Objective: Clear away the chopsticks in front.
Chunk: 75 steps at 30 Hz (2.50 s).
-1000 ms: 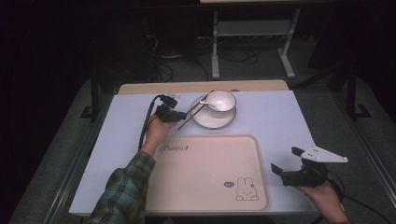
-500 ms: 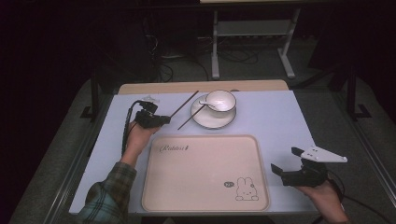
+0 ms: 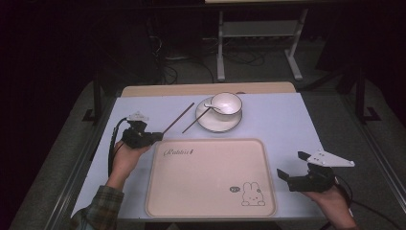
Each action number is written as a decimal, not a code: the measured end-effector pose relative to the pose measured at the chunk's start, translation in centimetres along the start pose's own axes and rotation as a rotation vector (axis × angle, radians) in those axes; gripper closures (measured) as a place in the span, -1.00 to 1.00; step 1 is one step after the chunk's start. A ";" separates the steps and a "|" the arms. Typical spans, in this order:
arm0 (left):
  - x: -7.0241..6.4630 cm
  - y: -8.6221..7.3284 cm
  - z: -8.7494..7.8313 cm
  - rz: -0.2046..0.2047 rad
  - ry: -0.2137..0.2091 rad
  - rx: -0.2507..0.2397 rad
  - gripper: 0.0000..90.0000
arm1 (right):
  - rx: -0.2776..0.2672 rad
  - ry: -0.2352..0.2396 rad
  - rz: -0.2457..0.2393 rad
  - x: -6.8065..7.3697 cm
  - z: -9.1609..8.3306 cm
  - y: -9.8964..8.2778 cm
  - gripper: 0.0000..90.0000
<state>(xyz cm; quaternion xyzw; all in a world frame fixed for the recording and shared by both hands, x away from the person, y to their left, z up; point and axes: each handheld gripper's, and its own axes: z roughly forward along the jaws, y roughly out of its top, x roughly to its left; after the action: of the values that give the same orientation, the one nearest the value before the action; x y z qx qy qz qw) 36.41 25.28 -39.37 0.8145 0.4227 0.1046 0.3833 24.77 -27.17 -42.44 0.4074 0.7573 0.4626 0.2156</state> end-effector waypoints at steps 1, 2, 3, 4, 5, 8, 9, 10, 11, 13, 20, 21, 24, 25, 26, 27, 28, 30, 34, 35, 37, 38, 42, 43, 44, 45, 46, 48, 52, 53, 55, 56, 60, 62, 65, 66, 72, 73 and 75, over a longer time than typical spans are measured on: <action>-0.3 -0.3 -0.2 0.003 0.002 0.003 0.90 | 0.001 0.001 -0.001 0.0 0.0 0.0 -1.00; -0.5 -0.5 -0.4 0.002 -0.002 0.001 0.90 | 0.003 0.002 -0.001 0.0 0.0 0.0 -1.00; -0.9 -0.8 -0.6 0.003 -0.009 0.001 0.90 | 0.003 0.002 -0.001 0.1 0.0 0.0 -1.00; -1.2 -1.0 -0.8 0.009 -0.011 0.004 0.90 | 0.002 0.003 -0.002 0.1 0.0 0.0 -1.00; -1.6 -1.2 -0.9 0.011 -0.012 0.004 0.90 | 0.002 0.003 -0.002 0.1 0.0 0.0 -1.00; -2.5 -1.8 -1.3 0.014 -0.028 -0.001 0.90 | 0.004 0.003 -0.003 0.1 0.0 0.0 -1.00; -2.8 -1.9 -1.4 0.019 -0.029 0.001 0.90 | 0.004 0.003 -0.005 0.1 0.1 0.0 -1.00; -3.2 -2.2 -1.4 0.023 -0.031 0.002 0.90 | 0.005 0.004 -0.006 0.1 0.1 0.0 -1.00; -3.5 -2.5 -1.5 0.025 -0.033 0.006 0.90 | 0.007 0.005 -0.007 0.2 0.1 0.0 -1.00; -4.1 -3.0 -1.5 0.023 -0.043 0.013 0.90 | 0.008 0.006 -0.009 0.2 0.1 0.1 -1.00; -5.9 -4.3 -1.0 0.051 -0.063 0.057 0.90 | 0.011 0.006 -0.007 0.2 0.2 0.1 -1.00; -6.1 -4.5 -0.9 0.054 -0.066 0.062 0.90 | 0.011 0.006 -0.007 0.2 0.2 0.1 -1.00; -6.5 -4.9 -0.4 0.053 -0.074 0.084 0.90 | 0.010 0.007 -0.009 0.2 0.2 0.1 -1.00; -6.6 -5.1 -0.2 0.056 -0.077 0.092 0.90 | 0.010 0.007 -0.008 0.2 0.2 0.1 -1.00; -6.8 -5.2 0.0 0.056 -0.079 0.101 0.90 | 0.010 0.007 -0.008 0.2 0.2 0.1 -1.00; -6.9 -5.3 0.1 0.059 -0.082 0.110 0.90 | 0.010 0.007 -0.008 0.2 0.2 0.1 -1.00; -7.0 -5.4 0.2 0.061 -0.082 0.111 0.90 | 0.009 0.007 -0.007 0.2 0.2 0.1 -1.00; -7.1 -5.4 0.4 0.078 -0.071 0.123 0.89 | 0.010 0.004 -0.007 0.2 0.2 0.1 -1.00; -6.9 -5.7 0.9 0.069 -0.068 0.142 0.89 | 0.010 0.004 -0.006 0.2 0.2 0.1 -1.00; -6.8 -5.8 1.0 0.062 -0.073 0.147 0.89 | 0.010 0.004 -0.004 0.2 0.2 0.1 -1.00; -6.7 -5.9 1.1 0.062 -0.066 0.152 0.88 | 0.009 0.003 -0.001 0.2 0.2 0.1 -1.00; -6.7 -6.0 1.2 0.060 -0.062 0.155 0.87 | 0.009 0.003 -0.001 0.2 0.2 0.1 -1.00; -6.5 -6.1 1.3 0.055 -0.059 0.158 0.86 | 0.011 0.003 -0.004 0.3 0.3 0.1 -1.00; -6.6 -6.1 1.3 0.053 -0.057 0.157 0.85 | 0.010 0.005 -0.005 0.3 0.3 0.1 -1.00; -6.6 -6.1 1.3 0.053 -0.056 0.155 0.85 | 0.010 0.005 -0.006 0.3 0.3 0.1 -1.00; -6.6 -6.1 1.3 0.053 -0.053 0.155 0.84 | 0.010 0.005 -0.006 0.3 0.3 0.1 -1.00; -6.6 -6.1 1.3 0.054 -0.046 0.153 0.81 | 0.009 0.005 -0.005 0.3 0.2 0.1 -1.00; -6.6 -6.1 1.3 0.054 -0.046 0.153 0.80 | 0.007 0.004 -0.007 0.3 0.2 0.1 -1.00; -6.5 -6.0 1.2 0.064 -0.045 0.159 0.75 | 0.009 0.004 -0.011 0.3 0.2 0.1 -1.00; -6.6 -5.8 1.0 0.074 -0.037 0.153 0.71 | 0.008 0.004 -0.011 0.4 0.2 0.1 -1.00; -6.4 -5.5 0.7 0.061 -0.046 0.123 0.68 | 0.008 0.004 -0.012 0.4 0.2 0.1 -1.00; -6.3 -5.3 0.6 0.058 -0.046 0.111 0.65 | 0.009 0.004 -0.012 0.4 0.2 0.1 -1.00; -6.0 -4.6 0.5 0.059 -0.050 0.086 0.37 | 0.008 0.009 -0.016 0.5 0.2 0.1 -1.00; -5.8 -4.1 0.6 0.066 -0.044 0.073 0.21 | 0.010 0.012 -0.019 0.6 0.2 0.1 -1.00; -5.7 -3.3 1.0 0.083 -0.056 0.067 -0.02 | 0.010 0.014 -0.021 0.6 0.2 0.1 -1.00; -5.7 -3.0 1.2 0.096 -0.057 0.068 -0.08 | 0.008 0.014 -0.023 0.7 0.2 0.1 -1.00; -5.5 -0.6 2.3 0.136 -0.087 0.051 -0.32 | 0.013 0.017 -0.029 0.7 0.3 0.1 -1.00; -5.5 -0.1 2.4 0.144 -0.091 0.051 -0.33 | 0.013 0.016 -0.029 0.7 0.3 0.1 -1.00; -5.4 0.9 2.8 0.158 -0.099 0.046 -0.36 | 0.014 0.016 -0.028 0.7 0.3 0.1 -1.00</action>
<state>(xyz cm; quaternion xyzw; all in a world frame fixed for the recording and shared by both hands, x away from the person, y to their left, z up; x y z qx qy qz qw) 34.94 19.33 -39.83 0.8581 0.3398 0.0845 0.3757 24.62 -26.40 -42.43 0.3945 0.7678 0.4577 0.2131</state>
